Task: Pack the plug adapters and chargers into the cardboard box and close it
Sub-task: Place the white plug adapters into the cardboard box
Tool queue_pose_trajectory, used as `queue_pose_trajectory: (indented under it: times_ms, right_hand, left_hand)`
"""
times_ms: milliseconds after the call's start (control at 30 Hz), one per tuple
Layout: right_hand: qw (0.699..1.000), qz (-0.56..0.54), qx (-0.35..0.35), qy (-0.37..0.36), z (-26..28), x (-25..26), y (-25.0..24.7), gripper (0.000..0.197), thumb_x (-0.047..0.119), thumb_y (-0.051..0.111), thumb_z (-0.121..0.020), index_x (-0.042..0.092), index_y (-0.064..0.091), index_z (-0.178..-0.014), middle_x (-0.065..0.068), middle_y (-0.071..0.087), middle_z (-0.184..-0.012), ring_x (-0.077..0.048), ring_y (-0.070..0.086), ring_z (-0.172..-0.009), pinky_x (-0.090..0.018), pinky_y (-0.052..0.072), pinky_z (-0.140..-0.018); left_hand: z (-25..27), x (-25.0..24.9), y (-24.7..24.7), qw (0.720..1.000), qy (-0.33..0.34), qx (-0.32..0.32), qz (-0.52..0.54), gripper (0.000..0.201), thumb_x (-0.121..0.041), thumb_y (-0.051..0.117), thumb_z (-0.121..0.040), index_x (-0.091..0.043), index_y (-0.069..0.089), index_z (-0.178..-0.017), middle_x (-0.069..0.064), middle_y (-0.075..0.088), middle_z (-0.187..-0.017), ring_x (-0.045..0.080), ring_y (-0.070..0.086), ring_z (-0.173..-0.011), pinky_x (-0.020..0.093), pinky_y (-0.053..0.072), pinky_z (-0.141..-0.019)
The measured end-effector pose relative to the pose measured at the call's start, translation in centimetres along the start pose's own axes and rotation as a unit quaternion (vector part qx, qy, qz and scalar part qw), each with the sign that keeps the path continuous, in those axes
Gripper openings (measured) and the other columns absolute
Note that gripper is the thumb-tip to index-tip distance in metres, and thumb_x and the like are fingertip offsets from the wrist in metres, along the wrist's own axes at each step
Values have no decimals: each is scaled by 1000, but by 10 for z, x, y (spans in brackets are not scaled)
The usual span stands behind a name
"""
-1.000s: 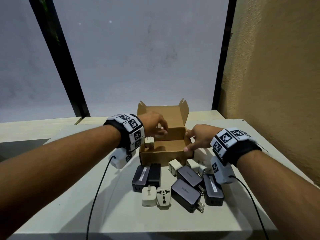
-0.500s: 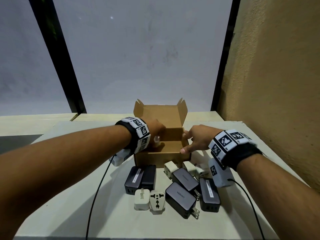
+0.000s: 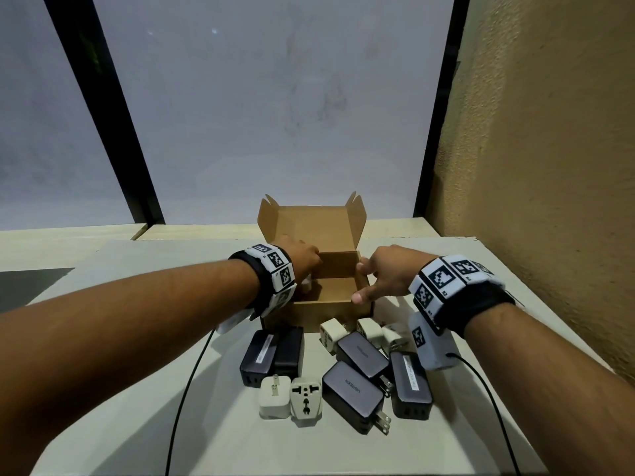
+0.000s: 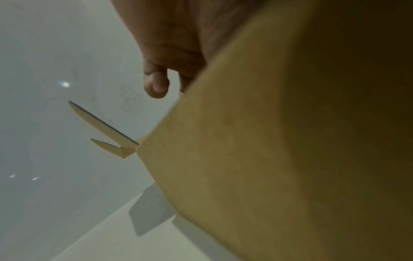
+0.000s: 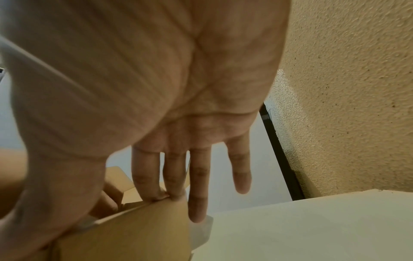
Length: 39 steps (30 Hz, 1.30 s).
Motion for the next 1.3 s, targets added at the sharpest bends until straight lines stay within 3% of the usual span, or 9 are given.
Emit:
queue_pose_trajectory:
  times_ms: [400,467,567,667,867,1000,1100,1233,1300]
  right_hand:
    - [995,-92,-27,28,7,-9,4,84,57,70,-74,25,39,-145,2,44,-149,-23,45,-132,-40,37,-108]
    - [995,-87,-30,32,7,-8,4,83,57,71,-74,25,41,-145,3,44,-148,-23,46,-132,-41,38,-107]
    - [996,-75,-25,34,4,-5,1,82,57,72,-73,25,43,-143,3,45,-148,-23,47,-131,-42,38,-107]
    - [998,-58,-20,33,2,-5,0,84,59,71,-72,24,44,-143,2,46,-147,-24,47,-131,-42,38,-107]
    - [997,-65,-22,33,2,-9,2,85,62,71,-69,25,46,-142,4,48,-146,-23,48,-130,-40,38,-105]
    - [997,-63,-25,29,3,-7,-1,83,58,73,-71,24,46,-142,2,49,-145,-23,49,-128,-40,39,-106]
    - [997,-66,-23,27,5,-3,-2,89,55,74,-71,22,39,-146,0,48,-146,-23,49,-129,-40,39,-106]
    - [998,-63,-15,27,11,-2,-4,91,56,72,-74,20,34,-148,-2,47,-146,-24,47,-131,-37,37,-107]
    - [998,-59,-10,32,14,-1,-4,87,56,70,-75,19,38,-147,-1,47,-146,-24,45,-133,-37,35,-108]
  left_hand:
    - [9,17,-12,995,-12,-37,91,41,-28,62,-88,-21,57,-128,3,55,-124,25,56,-110,32,48,-80]
    - [7,10,-8,995,21,-14,93,37,-24,59,-91,-18,59,-128,3,56,-128,23,56,-113,27,47,-82]
    - [3,4,8,995,20,52,85,37,-24,59,-90,-10,61,-124,7,60,-128,26,59,-113,32,50,-93]
    - [1,-1,11,996,29,56,70,31,-22,53,-94,-11,63,-122,8,62,-124,28,60,-110,29,45,-80]
    - [10,4,0,994,25,13,109,40,-27,59,-89,-19,58,-128,2,61,-124,24,60,-109,30,50,-81]
    - [38,-14,-34,967,125,-119,189,33,-24,64,-89,-24,63,-121,-5,60,-117,14,58,-103,23,49,-78]
    - [67,-38,-45,949,177,-134,225,20,-27,64,-88,-22,70,-107,-9,60,-99,5,51,-82,9,39,-63]
    - [76,-61,-30,956,129,-96,246,23,-30,63,-89,-22,69,-109,-2,64,-99,12,58,-85,27,53,-79]
    - [76,-71,-21,963,114,-51,238,25,-32,62,-89,-22,68,-111,-1,60,-97,17,55,-84,29,49,-73]
Point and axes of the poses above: each hand's wrist, its own z-axis away from the middle knuckle, its own y-axis out of the palm, x = y × z, the point moved 8 cm from there along -z, towards the middle knuckle
